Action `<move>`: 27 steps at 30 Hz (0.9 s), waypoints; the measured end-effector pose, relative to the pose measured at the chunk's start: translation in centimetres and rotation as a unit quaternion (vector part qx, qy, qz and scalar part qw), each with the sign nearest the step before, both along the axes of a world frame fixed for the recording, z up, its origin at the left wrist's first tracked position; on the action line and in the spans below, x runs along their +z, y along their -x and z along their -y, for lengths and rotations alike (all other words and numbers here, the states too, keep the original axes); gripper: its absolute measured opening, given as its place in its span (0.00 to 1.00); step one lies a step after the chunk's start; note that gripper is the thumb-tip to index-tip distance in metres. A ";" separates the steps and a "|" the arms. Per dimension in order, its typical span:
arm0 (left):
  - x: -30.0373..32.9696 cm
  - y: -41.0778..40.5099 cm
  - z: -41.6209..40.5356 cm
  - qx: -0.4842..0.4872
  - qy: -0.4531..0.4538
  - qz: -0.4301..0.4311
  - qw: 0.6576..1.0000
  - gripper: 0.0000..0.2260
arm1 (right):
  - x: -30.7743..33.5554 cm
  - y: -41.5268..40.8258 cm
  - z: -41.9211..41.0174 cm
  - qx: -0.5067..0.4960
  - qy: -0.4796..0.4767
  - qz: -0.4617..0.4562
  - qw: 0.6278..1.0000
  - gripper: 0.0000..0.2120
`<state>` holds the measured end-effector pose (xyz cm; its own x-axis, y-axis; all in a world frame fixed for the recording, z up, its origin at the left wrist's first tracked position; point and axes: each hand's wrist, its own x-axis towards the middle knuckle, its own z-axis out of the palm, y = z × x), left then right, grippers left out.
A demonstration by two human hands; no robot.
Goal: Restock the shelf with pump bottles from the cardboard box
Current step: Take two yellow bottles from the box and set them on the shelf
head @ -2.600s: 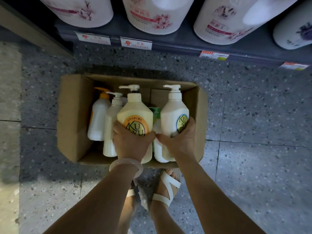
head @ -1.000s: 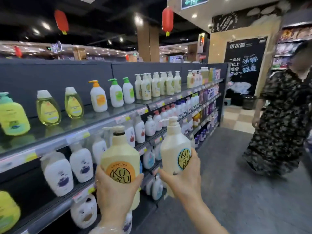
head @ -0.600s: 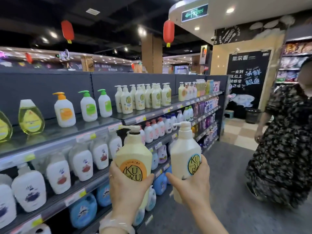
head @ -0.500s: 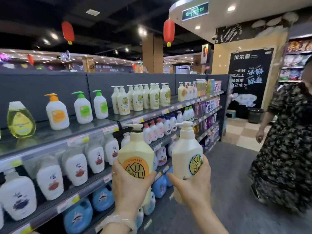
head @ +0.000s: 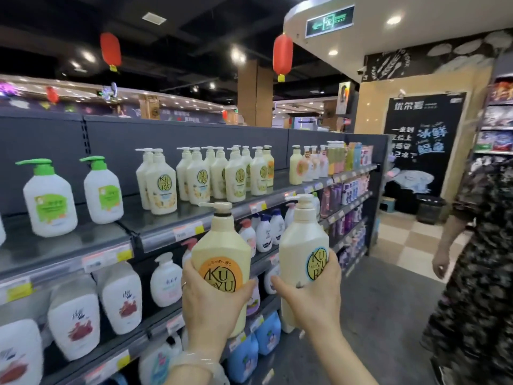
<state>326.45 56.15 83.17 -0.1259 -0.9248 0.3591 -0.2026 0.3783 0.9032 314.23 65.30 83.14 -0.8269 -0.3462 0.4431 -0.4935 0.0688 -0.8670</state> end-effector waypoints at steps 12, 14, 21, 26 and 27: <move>-0.1 9.4 12.2 0.198 -0.024 -0.048 0.979 0.49 | -0.4 11.7 18.5 0.217 -0.012 0.004 0.976 0.49; 0.6 10.2 13.7 0.237 -0.026 -0.049 0.970 0.48 | 0.3 12.9 21.2 0.264 -0.020 0.010 0.964 0.52; 2.0 11.5 17.4 0.335 0.005 -0.037 0.941 0.46 | 1.6 12.9 28.6 0.394 -0.003 0.019 0.919 0.51; 2.5 11.0 20.2 0.367 0.022 -0.037 0.929 0.46 | 2.3 12.2 31.9 0.434 0.004 0.008 0.901 0.50; 2.6 10.9 20.7 0.369 0.024 -0.036 0.928 0.45 | 2.4 12.2 32.5 0.430 0.010 0.006 0.903 0.50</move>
<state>315.55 35.41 85.79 0.5610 -0.7325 0.3855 -0.3631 0.2008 0.9099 302.00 32.75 85.58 -0.2615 -0.8545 0.4488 -0.3479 -0.3503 -0.8696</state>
